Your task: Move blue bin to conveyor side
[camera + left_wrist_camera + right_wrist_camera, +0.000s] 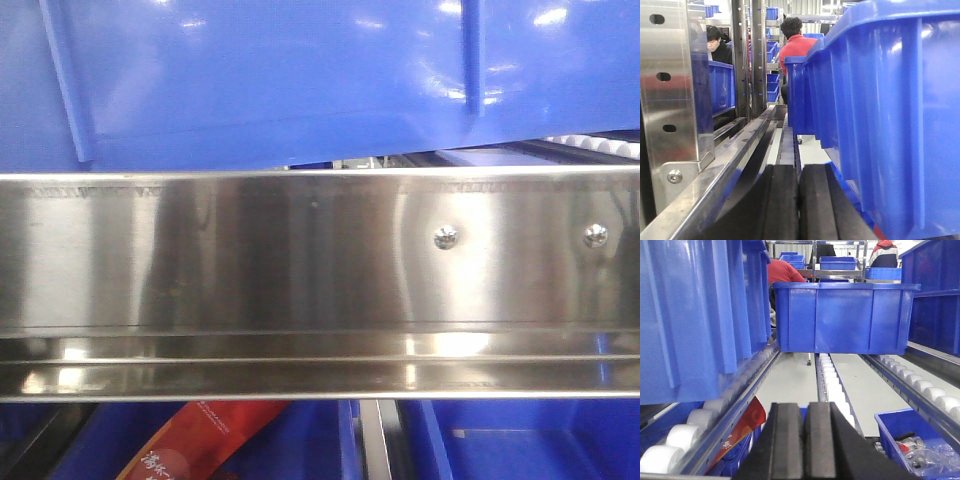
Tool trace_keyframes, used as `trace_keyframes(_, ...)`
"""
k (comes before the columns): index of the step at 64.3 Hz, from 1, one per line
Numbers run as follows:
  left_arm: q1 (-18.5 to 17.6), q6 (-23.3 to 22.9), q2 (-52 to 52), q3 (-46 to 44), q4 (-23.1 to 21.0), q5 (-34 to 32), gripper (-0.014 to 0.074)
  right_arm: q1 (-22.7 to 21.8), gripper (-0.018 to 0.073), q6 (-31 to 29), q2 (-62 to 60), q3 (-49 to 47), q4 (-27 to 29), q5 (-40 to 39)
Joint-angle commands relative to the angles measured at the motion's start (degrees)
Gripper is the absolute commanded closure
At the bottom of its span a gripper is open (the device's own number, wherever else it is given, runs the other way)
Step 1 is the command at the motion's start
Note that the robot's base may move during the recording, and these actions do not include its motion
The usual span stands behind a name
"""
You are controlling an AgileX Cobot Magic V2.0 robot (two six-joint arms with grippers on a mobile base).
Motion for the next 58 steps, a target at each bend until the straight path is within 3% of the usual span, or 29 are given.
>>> trace_keyframes(1,0.31,0.20,-0.16,-0.09,-0.27,-0.96,0.0616,-0.24,0.0641,-0.46,-0.19,-0.05,-0.48,-1.49)
trace_keyframes(58,0.31,0.20,-0.16,-0.09,-0.27,-0.96,0.0616,-0.24,0.0641,-0.46,-0.19,-0.05,-0.48,-1.49)
